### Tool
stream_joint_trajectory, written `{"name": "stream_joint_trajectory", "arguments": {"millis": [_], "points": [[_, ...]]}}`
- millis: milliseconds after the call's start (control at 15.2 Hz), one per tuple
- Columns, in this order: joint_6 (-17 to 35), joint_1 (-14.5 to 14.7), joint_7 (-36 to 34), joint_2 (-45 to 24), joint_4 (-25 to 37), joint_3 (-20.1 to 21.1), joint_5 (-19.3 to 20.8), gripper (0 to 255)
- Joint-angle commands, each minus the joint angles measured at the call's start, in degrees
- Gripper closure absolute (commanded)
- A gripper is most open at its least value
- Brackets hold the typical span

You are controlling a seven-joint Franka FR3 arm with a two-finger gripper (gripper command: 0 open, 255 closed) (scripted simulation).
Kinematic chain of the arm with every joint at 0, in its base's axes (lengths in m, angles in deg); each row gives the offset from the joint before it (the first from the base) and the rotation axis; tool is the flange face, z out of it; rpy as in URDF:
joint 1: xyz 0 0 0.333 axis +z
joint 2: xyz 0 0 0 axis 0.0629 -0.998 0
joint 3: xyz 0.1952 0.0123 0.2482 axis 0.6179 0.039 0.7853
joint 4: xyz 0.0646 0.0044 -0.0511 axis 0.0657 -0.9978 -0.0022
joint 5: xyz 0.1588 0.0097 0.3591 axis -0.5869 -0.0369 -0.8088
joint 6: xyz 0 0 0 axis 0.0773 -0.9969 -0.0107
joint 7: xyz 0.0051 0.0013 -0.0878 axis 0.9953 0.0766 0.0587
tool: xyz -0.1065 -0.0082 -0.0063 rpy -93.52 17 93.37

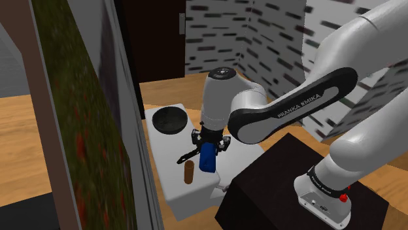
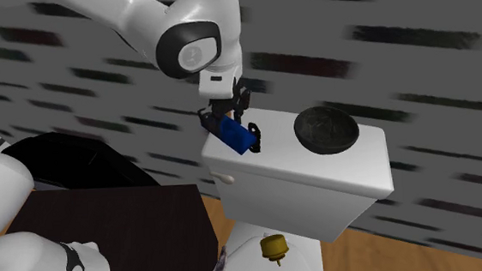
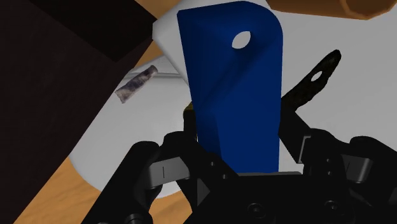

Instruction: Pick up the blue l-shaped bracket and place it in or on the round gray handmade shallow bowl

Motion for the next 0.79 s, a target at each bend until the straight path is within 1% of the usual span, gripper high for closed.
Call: {"name": "stream_joint_trajectory", "arguments": {"millis": [0,330,726], "points": [[-1.7,0.4,2.2,2.5,0.3,-0.4,-3.1,255],[-6.2,1.9,5.6,7.0,1.9,-2.5,-7.5,255],[-11.6,3.4,8.1,11.2,4.3,-5.0,-10.6,255]]}}
